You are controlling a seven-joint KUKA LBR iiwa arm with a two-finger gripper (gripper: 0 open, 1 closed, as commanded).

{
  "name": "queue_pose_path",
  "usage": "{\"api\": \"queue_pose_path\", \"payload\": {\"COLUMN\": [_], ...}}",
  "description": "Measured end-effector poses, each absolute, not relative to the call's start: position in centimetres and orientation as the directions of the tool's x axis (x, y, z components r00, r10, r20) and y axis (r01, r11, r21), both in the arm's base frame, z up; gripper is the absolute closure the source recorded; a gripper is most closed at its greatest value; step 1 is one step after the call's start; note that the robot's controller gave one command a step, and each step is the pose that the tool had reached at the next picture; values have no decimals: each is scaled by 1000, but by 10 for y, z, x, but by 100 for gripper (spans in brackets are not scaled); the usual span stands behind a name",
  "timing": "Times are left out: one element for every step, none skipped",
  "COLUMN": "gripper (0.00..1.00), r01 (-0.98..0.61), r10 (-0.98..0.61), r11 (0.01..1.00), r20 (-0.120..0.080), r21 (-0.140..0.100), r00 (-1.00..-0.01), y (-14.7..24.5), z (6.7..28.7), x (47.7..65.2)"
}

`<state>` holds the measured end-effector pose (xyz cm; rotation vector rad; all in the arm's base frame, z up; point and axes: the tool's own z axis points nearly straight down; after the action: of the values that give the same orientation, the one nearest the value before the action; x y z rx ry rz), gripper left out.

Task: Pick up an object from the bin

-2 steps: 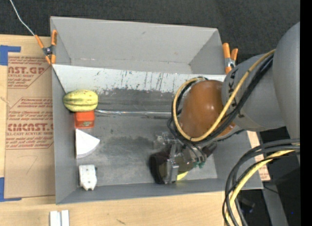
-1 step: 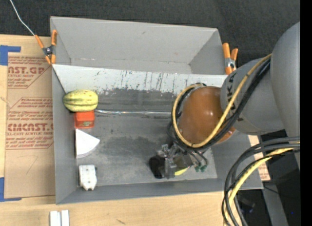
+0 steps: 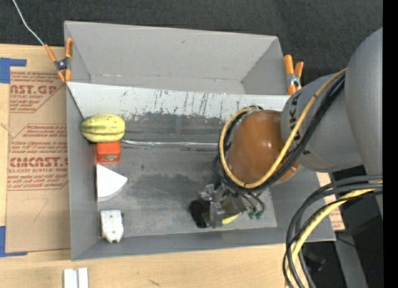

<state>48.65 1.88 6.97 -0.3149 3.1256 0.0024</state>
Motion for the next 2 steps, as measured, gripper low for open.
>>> {"api": "queue_pose_path", "payload": {"gripper": [100,100], "r01": [-209,-209], "r10": [-209,-209], "r11": [978,978], "r20": [0,0], "r21": [1,1], "r00": [-978,-978], "y": [16,16], "z": [77,77], "x": [491,491]}}
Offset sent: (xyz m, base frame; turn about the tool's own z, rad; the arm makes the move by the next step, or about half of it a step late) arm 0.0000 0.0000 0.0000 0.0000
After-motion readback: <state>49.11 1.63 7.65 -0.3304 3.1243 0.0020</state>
